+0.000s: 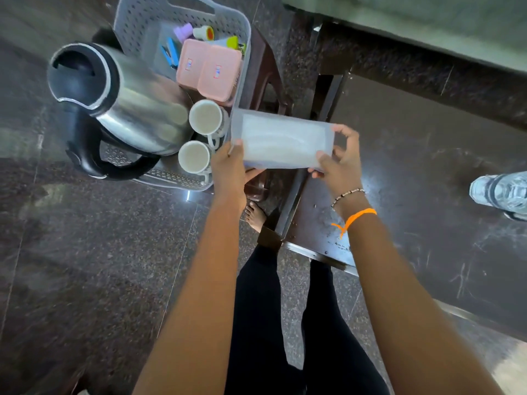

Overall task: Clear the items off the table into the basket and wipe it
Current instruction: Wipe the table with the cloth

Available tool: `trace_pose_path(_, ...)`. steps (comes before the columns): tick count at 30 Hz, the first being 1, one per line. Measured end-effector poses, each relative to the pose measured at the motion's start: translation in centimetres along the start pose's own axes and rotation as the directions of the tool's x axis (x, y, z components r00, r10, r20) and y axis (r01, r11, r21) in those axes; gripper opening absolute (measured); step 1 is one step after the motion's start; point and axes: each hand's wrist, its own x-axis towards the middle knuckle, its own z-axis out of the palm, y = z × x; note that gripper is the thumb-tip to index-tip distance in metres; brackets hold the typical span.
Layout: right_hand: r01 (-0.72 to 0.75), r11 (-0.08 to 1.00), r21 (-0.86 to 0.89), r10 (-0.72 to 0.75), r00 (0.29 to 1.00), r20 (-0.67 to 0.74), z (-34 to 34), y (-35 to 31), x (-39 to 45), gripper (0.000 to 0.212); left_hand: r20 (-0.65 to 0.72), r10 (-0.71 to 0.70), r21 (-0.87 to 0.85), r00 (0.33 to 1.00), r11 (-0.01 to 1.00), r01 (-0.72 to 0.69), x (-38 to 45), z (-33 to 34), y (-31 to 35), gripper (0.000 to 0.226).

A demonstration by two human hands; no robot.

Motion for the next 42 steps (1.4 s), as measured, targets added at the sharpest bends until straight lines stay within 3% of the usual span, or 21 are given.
trace_pose_path(4, 0.071, 0.983, 0.172, -0.069, 0.998, -0.013, 2.5, -2.6, 1.5, 0.035, -0.055, 0.022, -0.251, 0.998, 0.967, -0.036, 0.6, -0.5, 2.5, 0.026)
trace_pose_path(8, 0.083, 0.967, 0.242, -0.070, 0.995, -0.064, 7.5, -5.5, 4.5, 0.031, -0.105, 0.129, -0.024, 0.986, 0.991, -0.132, 1.6, -1.4, 3.8, 0.023)
trace_pose_path(12, 0.047, 0.991, 0.125, -0.041, 0.998, -0.052, 14.4, -7.6, 8.3, 0.037, -0.065, 0.188, 0.155, 0.980, 0.972, -0.176, 3.1, -2.4, 4.1, 0.027)
trace_pose_path(15, -0.034, 0.999, 0.038, 0.033, 0.999, 0.020, 19.3, -8.9, 10.6, 0.048, -0.043, 0.186, 0.192, 0.982, 0.966, -0.175, 4.4, -3.1, 4.5, 0.030)
trace_pose_path(17, 0.010, 0.973, -0.230, 0.016, 0.994, 0.112, 21.2, -9.7, 11.8, 0.054, -0.021, 0.181, 0.220, 0.983, 0.960, -0.172, 5.0, -3.3, 4.9, 0.032)
trace_pose_path(20, 0.126, 0.802, -0.583, -0.038, 0.986, 0.161, 22.8, -10.2, 12.7, 0.060, 0.013, 0.212, 0.289, 0.977, 0.935, -0.207, 6.0, -3.7, 5.4, 0.037)
trace_pose_path(24, 0.161, 0.770, -0.617, -0.235, 0.971, -0.039, 23.4, -10.6, 13.3, 0.036, 0.045, 0.258, 0.295, 0.965, 0.920, -0.259, 7.0, -4.0, 6.3, 0.039)
trace_pose_path(32, 0.195, 0.845, -0.497, -0.249, 0.967, -0.044, 23.5, -9.4, 12.7, 0.024, 0.079, 0.281, 0.321, 0.956, 0.901, -0.291, 7.7, -4.3, 6.7, 0.042)
trace_pose_path(34, 0.220, 0.777, -0.590, -0.231, 0.971, 0.058, 24.0, -9.5, 12.6, 0.014, 0.097, 0.288, 0.330, 0.953, 0.894, -0.303, 7.6, -4.4, 6.7, 0.043)
trace_pose_path(37, 0.260, 0.554, -0.791, -0.159, 0.966, 0.206, 24.1, -10.1, 12.7, 0.031, 0.135, 0.294, 0.382, 0.946, 0.866, -0.323, 7.7, -4.4, 6.8, 0.046)
trace_pose_path(42, 0.247, 0.529, -0.812, -0.164, 0.969, 0.188, 23.4, -10.8, 12.4, 0.039, 0.148, 0.317, 0.423, 0.937, 0.836, -0.349, 7.5, -4.3, 6.9, 0.042)
